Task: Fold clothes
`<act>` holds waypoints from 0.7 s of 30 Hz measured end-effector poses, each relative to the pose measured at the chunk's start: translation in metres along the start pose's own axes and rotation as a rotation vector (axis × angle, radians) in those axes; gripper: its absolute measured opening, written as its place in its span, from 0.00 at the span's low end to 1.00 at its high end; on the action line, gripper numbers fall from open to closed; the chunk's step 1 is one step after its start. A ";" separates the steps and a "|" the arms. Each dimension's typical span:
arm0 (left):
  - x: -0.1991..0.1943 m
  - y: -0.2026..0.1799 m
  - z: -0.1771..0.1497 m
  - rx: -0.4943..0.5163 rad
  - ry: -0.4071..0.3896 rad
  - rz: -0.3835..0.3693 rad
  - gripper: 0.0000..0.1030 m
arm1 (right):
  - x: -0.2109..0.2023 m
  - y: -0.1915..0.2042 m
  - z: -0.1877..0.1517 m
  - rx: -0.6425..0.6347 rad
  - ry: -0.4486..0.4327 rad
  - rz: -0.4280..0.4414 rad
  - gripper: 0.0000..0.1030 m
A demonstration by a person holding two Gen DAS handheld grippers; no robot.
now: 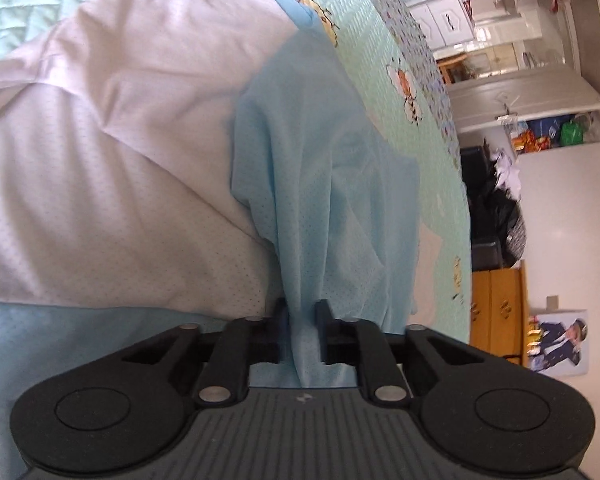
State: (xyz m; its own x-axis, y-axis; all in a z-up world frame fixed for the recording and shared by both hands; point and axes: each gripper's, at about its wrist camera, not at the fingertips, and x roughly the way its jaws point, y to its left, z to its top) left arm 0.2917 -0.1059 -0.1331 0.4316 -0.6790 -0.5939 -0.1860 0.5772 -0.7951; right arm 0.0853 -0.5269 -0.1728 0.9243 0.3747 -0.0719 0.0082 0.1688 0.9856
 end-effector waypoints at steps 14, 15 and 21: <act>-0.006 0.005 0.009 -0.067 -0.091 0.000 0.02 | -0.005 -0.002 0.002 -0.005 0.000 0.005 0.43; -0.008 0.006 0.009 -0.070 -0.101 -0.001 0.01 | -0.006 -0.002 0.002 -0.006 0.000 0.005 0.43; -0.015 0.001 0.011 -0.046 -0.134 0.001 0.00 | -0.009 -0.003 0.000 -0.003 -0.002 0.007 0.43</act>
State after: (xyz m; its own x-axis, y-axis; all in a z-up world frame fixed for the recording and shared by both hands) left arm 0.2950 -0.0904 -0.1236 0.5450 -0.6102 -0.5750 -0.2252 0.5542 -0.8014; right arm 0.0763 -0.5305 -0.1750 0.9251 0.3740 -0.0649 0.0010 0.1686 0.9857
